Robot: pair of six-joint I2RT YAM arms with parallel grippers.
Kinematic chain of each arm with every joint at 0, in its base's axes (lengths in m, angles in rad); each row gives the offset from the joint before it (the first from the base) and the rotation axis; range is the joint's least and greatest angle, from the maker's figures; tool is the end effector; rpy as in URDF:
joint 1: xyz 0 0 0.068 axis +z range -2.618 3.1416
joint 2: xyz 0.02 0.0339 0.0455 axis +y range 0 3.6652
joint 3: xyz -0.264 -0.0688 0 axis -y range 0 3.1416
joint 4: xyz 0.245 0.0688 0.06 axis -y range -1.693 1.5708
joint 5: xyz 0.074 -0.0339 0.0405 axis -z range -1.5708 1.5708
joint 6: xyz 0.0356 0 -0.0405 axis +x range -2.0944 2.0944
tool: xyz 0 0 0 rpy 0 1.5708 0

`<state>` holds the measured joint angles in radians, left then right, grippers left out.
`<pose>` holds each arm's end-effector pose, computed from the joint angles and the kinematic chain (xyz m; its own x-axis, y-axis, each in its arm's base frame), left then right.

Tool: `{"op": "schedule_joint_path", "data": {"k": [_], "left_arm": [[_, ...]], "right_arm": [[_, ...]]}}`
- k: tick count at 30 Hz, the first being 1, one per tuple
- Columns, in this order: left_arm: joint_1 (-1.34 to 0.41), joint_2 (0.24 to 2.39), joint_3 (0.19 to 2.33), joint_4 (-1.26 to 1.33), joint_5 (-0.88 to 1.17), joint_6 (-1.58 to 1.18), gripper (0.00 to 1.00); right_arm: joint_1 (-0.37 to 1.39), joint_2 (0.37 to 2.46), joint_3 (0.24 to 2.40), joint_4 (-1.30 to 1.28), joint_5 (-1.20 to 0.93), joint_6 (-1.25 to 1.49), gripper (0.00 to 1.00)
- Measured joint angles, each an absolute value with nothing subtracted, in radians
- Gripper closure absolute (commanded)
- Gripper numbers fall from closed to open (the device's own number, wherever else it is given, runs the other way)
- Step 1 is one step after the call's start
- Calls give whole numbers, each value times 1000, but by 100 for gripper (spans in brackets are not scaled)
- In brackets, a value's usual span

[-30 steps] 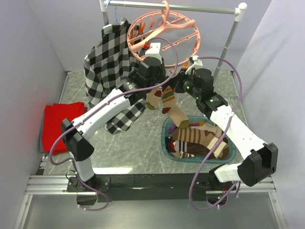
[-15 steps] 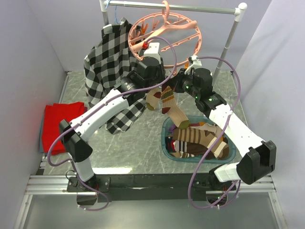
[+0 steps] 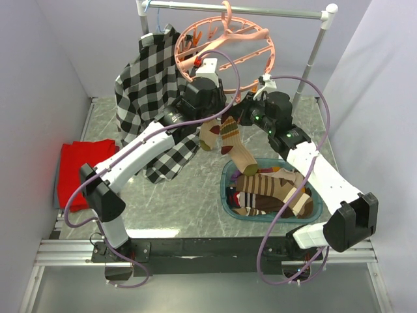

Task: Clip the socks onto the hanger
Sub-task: Clamp the sock onto the hanger.

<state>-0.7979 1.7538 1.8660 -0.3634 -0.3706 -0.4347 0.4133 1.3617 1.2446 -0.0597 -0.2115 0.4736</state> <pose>0.2945 -0.2835 0.4335 -0.3353 -0.2184 -0.9164 0.3100 0.8930 -0.3263 0.2925 0.1364 0.3836 -0.4088 0.3077 -0.8592 -0.4444 0.7552 0.4818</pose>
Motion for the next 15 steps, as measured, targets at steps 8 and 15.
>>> {"op": "schedule_joint_path", "data": {"k": [8,15], "left_arm": [[-794,1749,1859,-357,-346,-435,99],[-792,1749,1847,-354,-338,-434,99]], "right_arm": [[413,1364,1245,-59,-219,474,100],[408,1364,1245,-55,-221,475,100]]}}
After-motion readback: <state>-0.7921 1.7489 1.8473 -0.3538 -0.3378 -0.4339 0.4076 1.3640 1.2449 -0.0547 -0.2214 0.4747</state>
